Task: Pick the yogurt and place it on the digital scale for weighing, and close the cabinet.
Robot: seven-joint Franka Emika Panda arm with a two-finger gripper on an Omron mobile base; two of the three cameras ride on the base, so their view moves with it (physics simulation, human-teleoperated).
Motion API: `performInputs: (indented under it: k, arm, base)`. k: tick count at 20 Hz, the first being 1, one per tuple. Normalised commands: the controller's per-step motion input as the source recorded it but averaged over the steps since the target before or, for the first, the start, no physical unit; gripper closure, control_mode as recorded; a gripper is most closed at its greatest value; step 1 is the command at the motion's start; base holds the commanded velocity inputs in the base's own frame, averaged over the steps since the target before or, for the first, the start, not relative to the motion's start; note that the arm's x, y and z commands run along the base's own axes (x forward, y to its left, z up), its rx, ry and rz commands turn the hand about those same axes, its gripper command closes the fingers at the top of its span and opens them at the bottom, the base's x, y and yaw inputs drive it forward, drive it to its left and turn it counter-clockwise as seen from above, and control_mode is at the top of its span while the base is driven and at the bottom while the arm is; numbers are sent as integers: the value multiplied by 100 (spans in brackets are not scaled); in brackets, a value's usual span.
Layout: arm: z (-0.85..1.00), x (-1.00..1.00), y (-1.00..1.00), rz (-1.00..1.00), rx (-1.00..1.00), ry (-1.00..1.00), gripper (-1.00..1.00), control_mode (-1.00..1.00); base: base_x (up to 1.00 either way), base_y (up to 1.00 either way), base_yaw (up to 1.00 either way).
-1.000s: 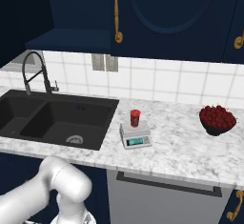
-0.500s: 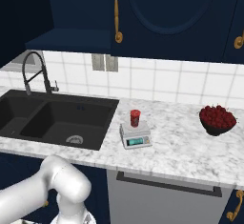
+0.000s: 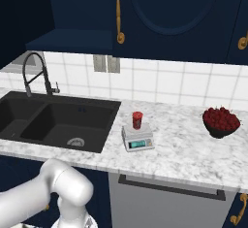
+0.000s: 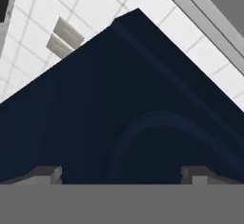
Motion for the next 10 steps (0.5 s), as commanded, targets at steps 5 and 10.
performInputs:
  k: [5, 10]
  arm:
    - [39, 54, -82, -10, 7, 0, -100, -100]
    - [21, 97, -89, -9, 7, 9, -100, -100]
  base:
    - [0, 0, 0]
    - [0, 0, 0]
